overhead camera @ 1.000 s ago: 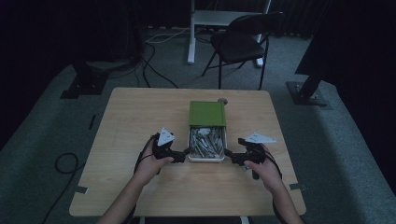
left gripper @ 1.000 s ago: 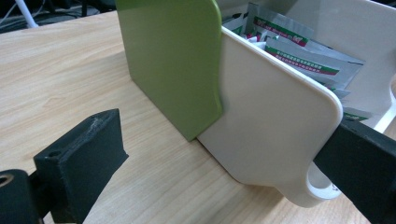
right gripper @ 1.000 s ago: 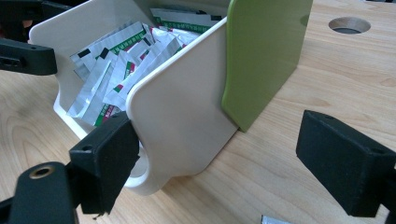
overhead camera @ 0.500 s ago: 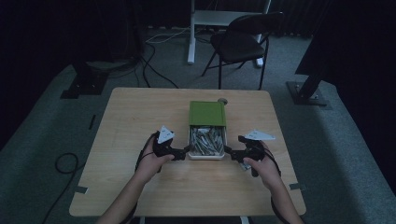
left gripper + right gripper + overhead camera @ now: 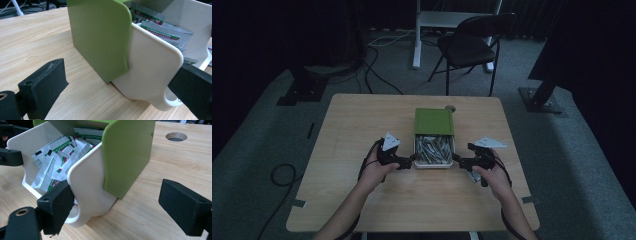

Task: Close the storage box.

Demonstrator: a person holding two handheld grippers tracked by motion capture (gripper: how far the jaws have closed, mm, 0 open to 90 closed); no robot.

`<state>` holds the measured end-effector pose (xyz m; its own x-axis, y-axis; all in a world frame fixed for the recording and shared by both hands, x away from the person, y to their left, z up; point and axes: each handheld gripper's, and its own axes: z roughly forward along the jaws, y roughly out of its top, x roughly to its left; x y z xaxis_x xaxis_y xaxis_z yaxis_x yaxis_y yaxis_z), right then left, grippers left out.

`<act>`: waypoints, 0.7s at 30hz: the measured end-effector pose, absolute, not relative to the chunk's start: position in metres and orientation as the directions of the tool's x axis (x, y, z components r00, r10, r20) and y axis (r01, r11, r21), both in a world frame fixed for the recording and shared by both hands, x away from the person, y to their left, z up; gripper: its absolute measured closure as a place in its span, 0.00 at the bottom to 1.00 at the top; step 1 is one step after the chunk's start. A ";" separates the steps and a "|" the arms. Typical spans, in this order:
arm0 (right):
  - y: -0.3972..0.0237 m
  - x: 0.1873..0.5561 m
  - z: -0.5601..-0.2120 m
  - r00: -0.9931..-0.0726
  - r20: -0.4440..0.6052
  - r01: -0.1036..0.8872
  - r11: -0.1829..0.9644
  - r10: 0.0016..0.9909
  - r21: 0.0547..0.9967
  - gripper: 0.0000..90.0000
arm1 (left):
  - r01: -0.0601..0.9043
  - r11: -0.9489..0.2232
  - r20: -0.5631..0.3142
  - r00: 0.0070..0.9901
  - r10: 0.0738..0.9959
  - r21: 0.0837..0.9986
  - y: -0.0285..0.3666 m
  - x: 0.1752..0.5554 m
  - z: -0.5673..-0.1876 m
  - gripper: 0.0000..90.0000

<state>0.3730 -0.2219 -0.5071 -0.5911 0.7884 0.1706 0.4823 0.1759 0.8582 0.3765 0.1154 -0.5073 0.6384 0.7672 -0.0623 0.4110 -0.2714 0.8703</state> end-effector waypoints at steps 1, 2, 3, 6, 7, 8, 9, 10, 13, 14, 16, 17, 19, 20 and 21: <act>-0.222 0.374 -0.507 -0.590 0.169 0.481 0.175 0.790 0.859 0.15 | 0.411 -0.272 -0.061 0.637 0.768 0.870 0.115 0.377 -0.507 0.04; -0.222 0.374 -0.507 -0.587 0.169 0.483 0.175 0.792 0.858 0.15 | 0.411 -0.271 -0.062 0.637 0.768 0.871 0.115 0.378 -0.507 0.04; -0.222 0.375 -0.507 -0.586 0.168 0.483 0.175 0.792 0.858 0.15 | 0.406 -0.270 -0.060 0.638 0.768 0.873 0.115 0.378 -0.507 0.04; -0.221 0.376 -0.507 -0.583 0.173 0.486 0.170 0.794 0.857 0.15 | 0.403 -0.271 -0.052 0.632 0.773 0.874 0.115 0.380 -0.507 0.04; -0.221 0.377 -0.507 -0.582 0.172 0.485 0.170 0.795 0.858 0.15 | 0.403 -0.271 -0.052 0.632 0.773 0.874 0.115 0.381 -0.507 0.04; -0.220 0.377 -0.507 -0.581 0.173 0.486 0.169 0.795 0.857 0.15 | 0.405 -0.270 -0.053 0.631 0.774 0.874 0.115 0.382 -0.507 0.04; -0.220 0.377 -0.507 -0.581 0.175 0.487 0.167 0.795 0.857 0.15 | 0.404 -0.271 -0.053 0.632 0.773 0.873 0.115 0.382 -0.507 0.04; -0.220 0.378 -0.507 -0.580 0.175 0.488 0.167 0.795 0.857 0.15 | 0.408 -0.269 -0.056 0.631 0.774 0.872 0.115 0.383 -0.507 0.04; -0.220 0.379 -0.507 -0.577 0.175 0.488 0.166 0.798 0.857 0.15 | 0.410 -0.274 -0.055 0.632 0.773 0.870 0.115 0.385 -0.507 0.04; -0.220 0.379 -0.507 -0.576 0.174 0.489 0.166 0.799 0.857 0.15 | 0.411 -0.274 -0.056 0.632 0.773 0.870 0.115 0.385 -0.506 0.04; -0.220 0.380 -0.507 -0.574 0.172 0.488 0.166 0.801 0.857 0.15 | 0.413 -0.272 -0.057 0.631 0.774 0.869 0.115 0.387 -0.506 0.04; -0.219 0.381 -0.506 -0.573 0.168 0.486 0.167 0.802 0.858 0.15 | 0.413 -0.276 -0.054 0.631 0.774 0.868 0.115 0.388 -0.506 0.04; -0.219 0.382 -0.506 -0.569 0.165 0.486 0.167 0.806 0.858 0.15 | 0.411 -0.280 -0.048 0.628 0.777 0.868 0.115 0.390 -0.505 0.04; -0.218 0.382 -0.506 -0.568 0.162 0.485 0.169 0.807 0.858 0.15 | 0.409 -0.284 -0.040 0.626 0.778 0.867 0.115 0.391 -0.505 0.04; -0.218 0.383 -0.506 -0.566 0.159 0.484 0.170 0.809 0.859 0.15 | 0.409 -0.284 -0.039 0.625 0.780 0.867 0.115 0.392 -0.505 0.04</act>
<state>0.3831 -0.2179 -0.5058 -0.5663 0.8086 0.1595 0.4839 0.1696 0.8585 0.3920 0.1147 -0.5049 0.6247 0.7799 -0.0395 0.4091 -0.2838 0.8673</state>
